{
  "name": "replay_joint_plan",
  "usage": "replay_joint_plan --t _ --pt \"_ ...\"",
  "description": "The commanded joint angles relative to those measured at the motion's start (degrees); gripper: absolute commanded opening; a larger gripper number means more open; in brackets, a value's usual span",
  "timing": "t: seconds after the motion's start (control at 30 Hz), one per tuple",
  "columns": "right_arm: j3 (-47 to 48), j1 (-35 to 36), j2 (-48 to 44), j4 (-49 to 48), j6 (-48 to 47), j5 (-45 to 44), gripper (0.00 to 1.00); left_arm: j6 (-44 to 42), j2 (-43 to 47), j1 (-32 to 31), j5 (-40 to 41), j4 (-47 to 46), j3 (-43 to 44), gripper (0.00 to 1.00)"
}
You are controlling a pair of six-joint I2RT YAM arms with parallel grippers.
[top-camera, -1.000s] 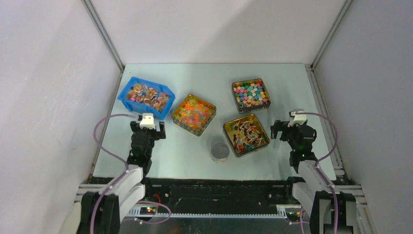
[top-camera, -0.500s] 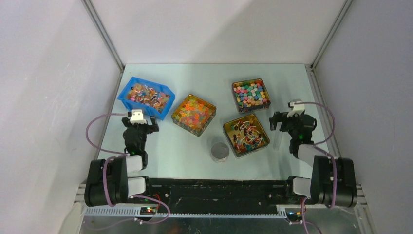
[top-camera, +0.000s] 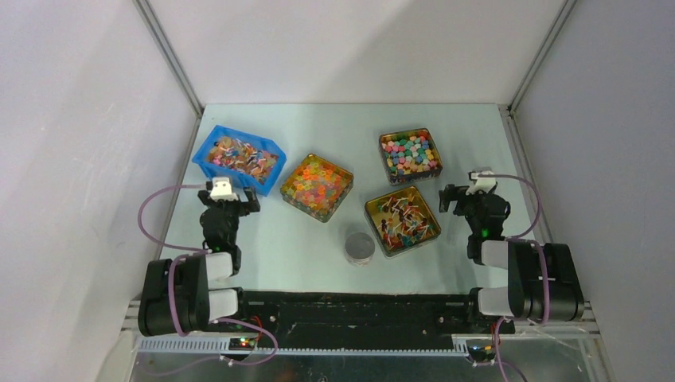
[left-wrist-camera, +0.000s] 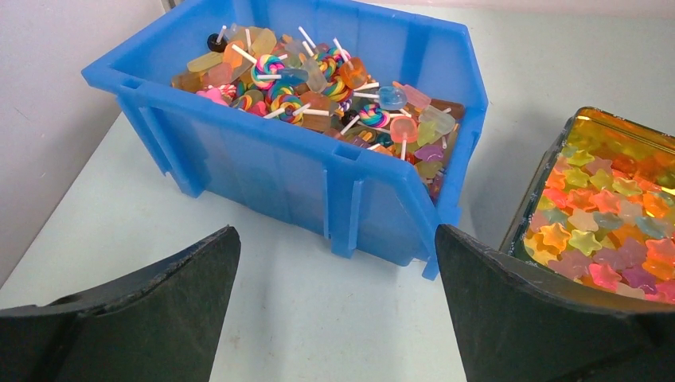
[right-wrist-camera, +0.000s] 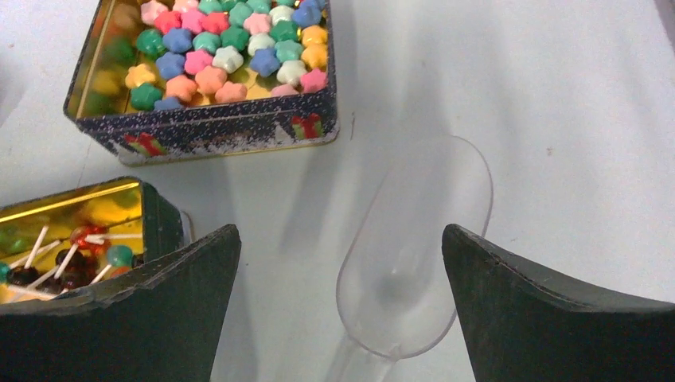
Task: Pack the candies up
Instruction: Reset both arms
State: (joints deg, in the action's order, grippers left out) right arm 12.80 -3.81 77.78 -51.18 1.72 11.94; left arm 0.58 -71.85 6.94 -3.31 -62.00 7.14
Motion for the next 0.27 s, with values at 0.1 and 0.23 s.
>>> replay_joint_plan --t 0.1,0.23 --pt "1.8 0.7 0.1 -4.0 1.4 -7.4 1.00 0.3 -0.2 0.2 0.2 -1.7 2.2 1.00" --pt "1.9 0.9 0.2 -4.0 1.4 -7.7 1.00 -0.3 -0.1 -1.1 2.6 -0.5 2.7 1.00"
